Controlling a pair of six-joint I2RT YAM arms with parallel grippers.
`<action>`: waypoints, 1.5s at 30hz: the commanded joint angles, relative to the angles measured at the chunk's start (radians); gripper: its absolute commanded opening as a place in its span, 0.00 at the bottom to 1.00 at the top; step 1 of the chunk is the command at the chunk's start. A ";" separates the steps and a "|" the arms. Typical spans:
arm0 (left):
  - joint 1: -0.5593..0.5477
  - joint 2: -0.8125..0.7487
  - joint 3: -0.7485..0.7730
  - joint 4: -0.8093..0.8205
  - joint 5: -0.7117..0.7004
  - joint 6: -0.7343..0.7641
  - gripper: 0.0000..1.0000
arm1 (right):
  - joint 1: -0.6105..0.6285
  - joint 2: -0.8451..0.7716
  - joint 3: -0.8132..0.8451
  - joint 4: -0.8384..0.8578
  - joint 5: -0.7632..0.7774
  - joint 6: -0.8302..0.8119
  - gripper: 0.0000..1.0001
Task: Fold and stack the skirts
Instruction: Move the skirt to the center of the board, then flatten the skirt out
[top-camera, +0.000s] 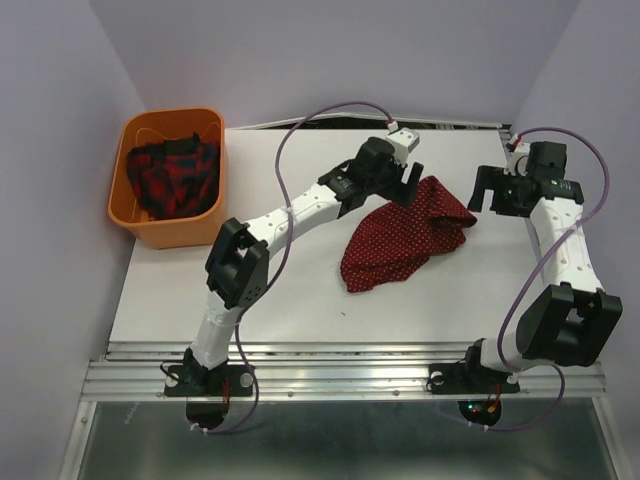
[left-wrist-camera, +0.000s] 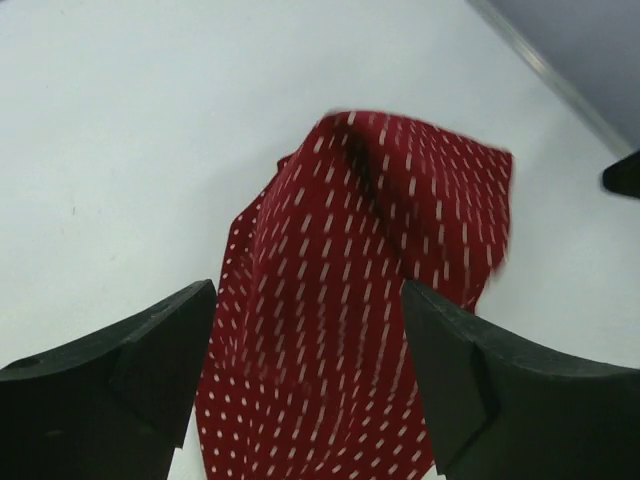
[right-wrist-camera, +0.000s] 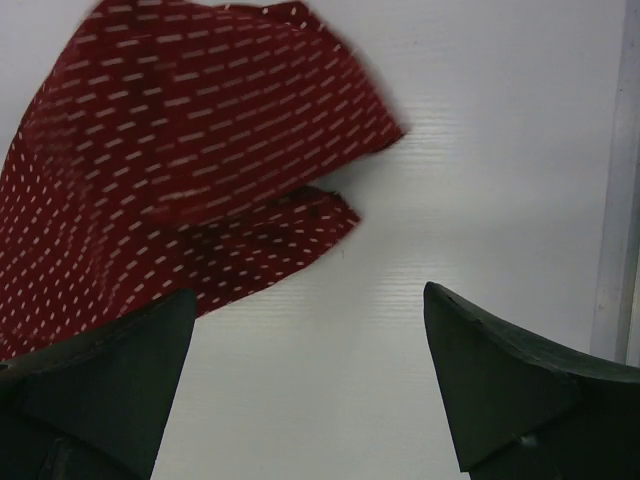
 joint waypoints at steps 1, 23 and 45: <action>0.027 -0.152 -0.012 0.004 0.066 0.065 0.95 | 0.003 -0.013 0.068 -0.064 -0.143 -0.100 1.00; 0.528 -0.694 -0.703 -0.140 0.706 0.182 0.81 | 0.869 0.048 -0.070 -0.160 -0.054 -0.414 0.71; 0.660 -0.747 -0.631 -0.278 0.580 0.266 0.83 | 1.204 0.402 -0.187 0.278 0.492 -0.414 0.13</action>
